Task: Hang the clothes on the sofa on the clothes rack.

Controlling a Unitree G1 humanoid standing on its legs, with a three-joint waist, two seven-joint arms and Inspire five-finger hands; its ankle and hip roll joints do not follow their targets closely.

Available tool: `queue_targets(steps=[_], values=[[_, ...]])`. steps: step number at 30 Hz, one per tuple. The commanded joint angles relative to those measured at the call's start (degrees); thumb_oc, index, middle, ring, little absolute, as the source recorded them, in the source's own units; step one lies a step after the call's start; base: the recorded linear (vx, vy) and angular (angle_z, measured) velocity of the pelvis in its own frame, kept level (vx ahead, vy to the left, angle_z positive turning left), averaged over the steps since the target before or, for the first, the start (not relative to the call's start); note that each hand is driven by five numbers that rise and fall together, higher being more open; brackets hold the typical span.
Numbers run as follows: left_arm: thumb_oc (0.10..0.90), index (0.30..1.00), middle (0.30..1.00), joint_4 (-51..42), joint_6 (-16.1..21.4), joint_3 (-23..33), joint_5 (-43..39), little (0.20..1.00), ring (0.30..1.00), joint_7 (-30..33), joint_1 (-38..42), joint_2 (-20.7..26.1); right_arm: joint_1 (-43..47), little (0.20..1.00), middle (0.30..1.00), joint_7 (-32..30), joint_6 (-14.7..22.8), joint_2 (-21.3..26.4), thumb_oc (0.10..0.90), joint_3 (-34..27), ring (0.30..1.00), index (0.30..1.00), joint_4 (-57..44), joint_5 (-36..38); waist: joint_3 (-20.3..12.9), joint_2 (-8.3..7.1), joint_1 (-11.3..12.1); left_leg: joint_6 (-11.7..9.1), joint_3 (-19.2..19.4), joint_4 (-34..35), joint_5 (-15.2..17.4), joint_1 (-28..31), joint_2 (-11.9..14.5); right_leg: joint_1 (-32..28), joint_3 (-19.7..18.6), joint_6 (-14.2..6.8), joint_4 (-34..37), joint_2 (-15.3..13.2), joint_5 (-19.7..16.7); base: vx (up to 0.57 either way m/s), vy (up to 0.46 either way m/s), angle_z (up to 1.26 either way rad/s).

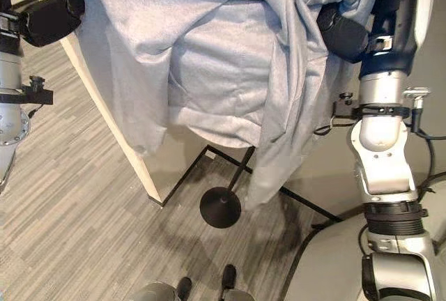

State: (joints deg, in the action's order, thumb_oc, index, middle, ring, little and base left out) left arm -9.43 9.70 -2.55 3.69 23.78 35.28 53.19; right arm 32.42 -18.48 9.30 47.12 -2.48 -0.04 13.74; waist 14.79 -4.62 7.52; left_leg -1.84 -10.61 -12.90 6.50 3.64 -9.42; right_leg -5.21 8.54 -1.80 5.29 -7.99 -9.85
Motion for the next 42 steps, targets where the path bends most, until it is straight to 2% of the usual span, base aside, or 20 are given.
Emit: queue_targets(steps=[1, 10, 20, 25, 35, 38, 42], values=[[0.4, 0.3, 0.3, 4.1, -3.6, 7.3, -2.5, 0.3, 0.3, 4.5, 4.3, 1.7, 3.1, 0.3, 0.3, -7.8, 2.3, 6.4, 0.4, -9.5, 0.3, 0.3, 4.5, 0.9, -12.6, 0.24, -1.1, 0.8, 0.6, 17.9, -2.0, 3.5, 8.5, 0.2, -0.1, -7.2, -0.3, -1.4, 6.6, 0.05, -0.054, 0.31], [0.4, 0.3, 0.3, 2.7, -2.3, 8.3, -4.6, 0.3, 0.3, 4.1, 3.8, 1.2, 0.6, 0.3, 0.3, -8.6, 4.2, 6.9, 0.4, -14.4, 0.3, 0.3, 3.5, 3.0, -13.4, 0.6, -2.5, -0.3, 0.5, 17.9, -1.4, 3.4, 9.7, -0.9, 1.7, -6.4, -0.3, -0.9, 8.4, 0.04, -0.044, 0.14], [0.4, 0.3, 0.3, -1.1, -1.5, 9.9, -6.3, 0.3, 0.3, 2.0, 1.5, 1.7, -4.5, 0.3, 0.3, -7.0, 4.5, 6.5, 0.4, -18.3, 0.3, 0.3, 0.7, 2.3, -13.9, 1.68, -4.3, -0.8, 2.5, 17.9, -0.4, 5.0, 11.1, -1.8, 0.8, -6.0, -0.3, -0.4, 9.5, 0.03, -0.018, -0.07], [0.4, 0.3, 0.3, -2.2, -1.2, 9.0, -6.8, 0.3, 0.3, 0.9, 1.9, 1.4, -5.5, 0.3, 0.3, -6.6, 4.2, 6.5, 0.4, -18.8, 0.3, 0.3, 0.0, 2.0, -13.8, 1.93, -4.8, -1.0, 3.1, 17.9, -0.1, 5.4, 11.6, -1.9, 0.4, -6.0, -0.3, -0.2, 9.6, 0.0, -0.031, -0.14], [0.4, 0.3, 0.3, -0.6, -1.1, 7.2, -9.7, 0.3, 0.3, -0.7, 1.6, -0.4, -5.3, 0.3, 0.3, -5.0, 2.5, 6.3, 0.4, -16.0, 0.3, 0.3, 0.9, 0.7, -13.6, 2.83, -5.7, -1.6, 4.7, 17.9, 0.2, 6.8, 12.9, -2.5, -0.5, -5.4, -0.3, 0.6, 10.5, 0.0, -0.029, -0.06], [0.4, 0.3, 0.3, 6.0, -1.8, 4.1, -11.2, 0.3, 0.3, -0.7, 4.4, 1.8, -2.7, 0.3, 0.3, -5.0, 0.8, 8.1, 0.4, -12.1, 0.3, 0.3, 4.9, -0.5, -13.5, 3.21, -6.1, -2.0, 5.1, 17.9, 0.1, 7.0, 13.4, -2.6, -0.7, -5.4, -0.3, 1.0, 10.7, 0.0, -0.035, -0.08], [0.4, 0.3, 0.3, 13.7, -1.6, -0.1, -15.5, 0.3, 0.3, -1.1, 7.6, 1.0, 0.8, 0.3, 0.3, -5.1, -0.4, 8.6, 0.4, -7.4, 0.3, 0.3, 8.7, -0.6, -13.1, 3.47, -7.0, -2.3, 6.0, 17.9, 0.0, 7.3, 13.6, -2.7, -0.9, -5.4, -0.3, 1.2, 10.6, 0.0, -0.003, -0.08]])
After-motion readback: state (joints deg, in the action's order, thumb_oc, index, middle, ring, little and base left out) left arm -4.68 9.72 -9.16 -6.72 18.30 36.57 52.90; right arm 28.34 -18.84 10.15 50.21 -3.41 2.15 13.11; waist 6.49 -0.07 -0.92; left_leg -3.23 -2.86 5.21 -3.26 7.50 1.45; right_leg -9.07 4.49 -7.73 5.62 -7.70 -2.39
